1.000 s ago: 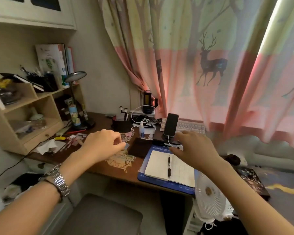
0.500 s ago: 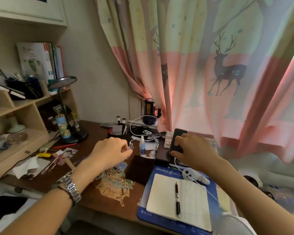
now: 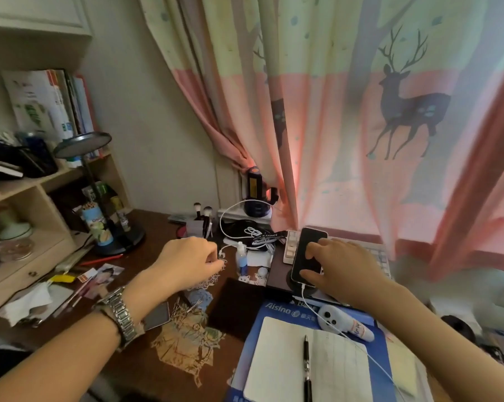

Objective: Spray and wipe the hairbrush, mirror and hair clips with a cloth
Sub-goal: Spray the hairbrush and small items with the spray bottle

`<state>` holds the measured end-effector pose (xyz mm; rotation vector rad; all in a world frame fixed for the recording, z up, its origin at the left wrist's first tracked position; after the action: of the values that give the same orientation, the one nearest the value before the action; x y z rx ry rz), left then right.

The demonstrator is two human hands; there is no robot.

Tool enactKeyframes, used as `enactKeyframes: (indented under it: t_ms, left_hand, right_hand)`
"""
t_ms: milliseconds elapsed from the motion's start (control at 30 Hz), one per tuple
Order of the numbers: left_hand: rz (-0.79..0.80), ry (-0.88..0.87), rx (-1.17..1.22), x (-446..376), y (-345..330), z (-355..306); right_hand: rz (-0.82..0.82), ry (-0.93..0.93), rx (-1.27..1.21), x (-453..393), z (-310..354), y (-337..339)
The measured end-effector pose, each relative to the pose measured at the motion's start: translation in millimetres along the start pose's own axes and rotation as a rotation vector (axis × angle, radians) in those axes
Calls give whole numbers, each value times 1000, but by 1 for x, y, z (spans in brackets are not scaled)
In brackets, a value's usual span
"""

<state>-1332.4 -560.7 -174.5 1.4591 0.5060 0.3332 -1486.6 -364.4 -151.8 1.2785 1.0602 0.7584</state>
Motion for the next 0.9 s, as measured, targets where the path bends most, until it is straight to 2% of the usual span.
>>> enactKeyframes:
  t_ms: [367,600,900]
  left_hand:
    - [8,65,-10,-12,-5,4]
    - [28,36,13,-43,-17,17]
    - [17,-66,6,-133,-59,85]
  right_hand:
    - [-28,71,-16,-28,-18,-5]
    - [-9,85,-25,-58,-17,-17]
    - [8,67,-17,-171,22,-87]
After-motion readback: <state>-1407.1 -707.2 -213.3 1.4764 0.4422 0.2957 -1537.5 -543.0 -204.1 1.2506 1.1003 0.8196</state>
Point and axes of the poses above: each hand's wrist, its own x-axis away from the middle knuckle, its own y-axis out of the back of the hand, z = x × y, the point moved 4 cm from there along -x, towards the middle knuckle, and after that the axes turned 1 degree about -y, right-handed, at the moved point
